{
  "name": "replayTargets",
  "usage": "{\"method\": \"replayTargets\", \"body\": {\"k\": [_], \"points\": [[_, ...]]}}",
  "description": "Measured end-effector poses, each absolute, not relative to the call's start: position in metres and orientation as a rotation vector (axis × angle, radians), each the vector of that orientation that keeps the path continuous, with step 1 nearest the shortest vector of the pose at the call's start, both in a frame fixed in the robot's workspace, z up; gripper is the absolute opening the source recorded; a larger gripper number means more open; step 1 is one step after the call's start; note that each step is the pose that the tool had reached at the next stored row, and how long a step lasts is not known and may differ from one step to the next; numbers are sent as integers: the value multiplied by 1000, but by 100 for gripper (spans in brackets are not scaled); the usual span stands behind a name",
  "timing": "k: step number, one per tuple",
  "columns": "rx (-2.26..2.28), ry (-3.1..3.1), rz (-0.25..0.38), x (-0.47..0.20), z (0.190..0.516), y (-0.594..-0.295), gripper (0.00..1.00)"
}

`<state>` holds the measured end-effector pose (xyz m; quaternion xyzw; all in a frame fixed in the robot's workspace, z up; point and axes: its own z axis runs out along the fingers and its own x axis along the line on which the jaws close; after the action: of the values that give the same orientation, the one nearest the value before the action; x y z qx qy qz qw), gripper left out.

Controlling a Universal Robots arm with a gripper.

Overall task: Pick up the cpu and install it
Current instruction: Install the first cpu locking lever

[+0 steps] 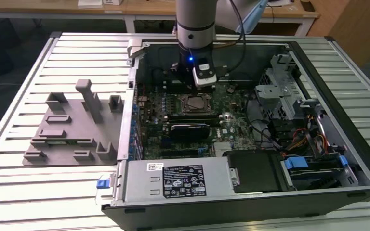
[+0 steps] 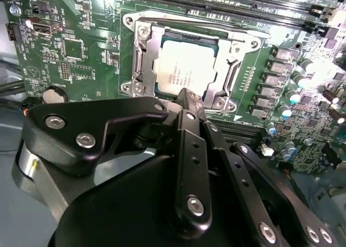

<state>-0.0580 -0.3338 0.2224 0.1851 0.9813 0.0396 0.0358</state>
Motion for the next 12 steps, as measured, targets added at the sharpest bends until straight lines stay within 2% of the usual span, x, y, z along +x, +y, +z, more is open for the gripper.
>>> {"method": "replayTargets", "body": {"k": [12], "points": [[569, 3015, 121, -57, 223, -340, 11]]}}
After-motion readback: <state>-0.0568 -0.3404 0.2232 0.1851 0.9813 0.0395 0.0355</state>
